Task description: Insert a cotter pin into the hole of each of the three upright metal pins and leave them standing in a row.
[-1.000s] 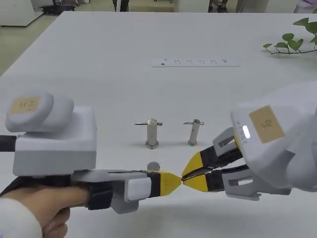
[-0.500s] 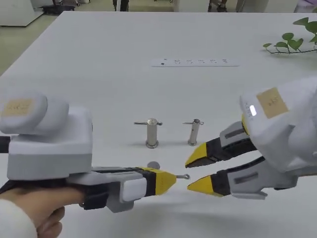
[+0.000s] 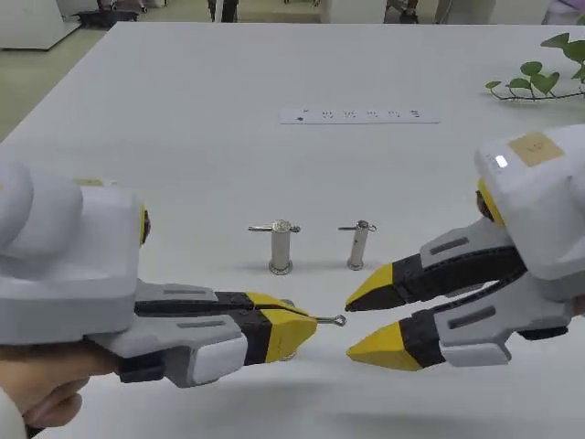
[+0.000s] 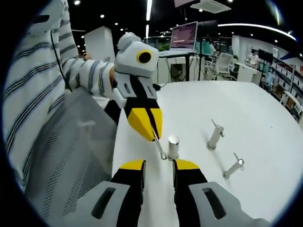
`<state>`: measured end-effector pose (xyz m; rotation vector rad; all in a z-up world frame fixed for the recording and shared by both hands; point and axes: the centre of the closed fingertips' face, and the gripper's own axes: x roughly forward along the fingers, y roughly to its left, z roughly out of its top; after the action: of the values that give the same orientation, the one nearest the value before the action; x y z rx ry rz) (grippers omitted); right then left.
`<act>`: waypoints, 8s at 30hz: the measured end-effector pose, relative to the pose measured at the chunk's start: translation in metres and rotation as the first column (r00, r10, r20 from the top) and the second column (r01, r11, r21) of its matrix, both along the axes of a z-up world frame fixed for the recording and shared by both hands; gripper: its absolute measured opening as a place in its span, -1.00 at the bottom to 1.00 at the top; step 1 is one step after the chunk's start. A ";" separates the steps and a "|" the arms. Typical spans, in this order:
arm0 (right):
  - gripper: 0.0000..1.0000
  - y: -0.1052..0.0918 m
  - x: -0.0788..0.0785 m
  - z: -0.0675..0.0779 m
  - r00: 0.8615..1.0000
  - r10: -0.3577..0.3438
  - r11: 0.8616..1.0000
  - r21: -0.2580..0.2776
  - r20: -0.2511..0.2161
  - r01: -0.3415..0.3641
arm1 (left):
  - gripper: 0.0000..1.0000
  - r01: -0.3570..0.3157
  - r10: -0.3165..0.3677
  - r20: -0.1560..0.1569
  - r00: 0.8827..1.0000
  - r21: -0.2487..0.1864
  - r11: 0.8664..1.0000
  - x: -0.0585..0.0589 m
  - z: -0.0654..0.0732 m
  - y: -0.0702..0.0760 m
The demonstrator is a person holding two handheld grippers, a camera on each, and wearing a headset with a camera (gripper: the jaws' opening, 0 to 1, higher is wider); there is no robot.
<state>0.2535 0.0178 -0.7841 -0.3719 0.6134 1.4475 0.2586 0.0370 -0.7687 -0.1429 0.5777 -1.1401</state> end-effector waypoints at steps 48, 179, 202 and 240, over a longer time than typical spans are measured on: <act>-0.93 0.010 -0.019 -0.007 0.982 0.190 0.979 -0.079 0.003 -0.189 | -0.98 0.171 -0.172 0.125 0.977 0.018 0.985 -0.015 0.006 -0.009; -0.93 -0.004 0.037 -0.033 0.959 0.278 0.891 -0.387 0.051 -0.237 | -0.77 0.038 -0.102 0.205 0.973 0.294 0.955 0.036 -0.077 0.009; -0.93 -0.002 0.037 -0.035 0.976 0.218 0.924 -0.327 0.026 -0.198 | -0.78 0.043 -0.112 0.222 0.969 0.294 0.955 0.035 -0.077 0.009; -0.93 -0.005 0.034 -0.031 0.977 0.205 0.945 -0.270 0.057 -0.183 | -0.77 0.041 -0.109 0.225 0.968 0.289 0.957 0.034 -0.077 0.008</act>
<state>0.2880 0.0127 -0.8149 -0.7171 0.7189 1.5318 0.2930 0.0453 -0.8461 0.2621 0.5276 -1.1168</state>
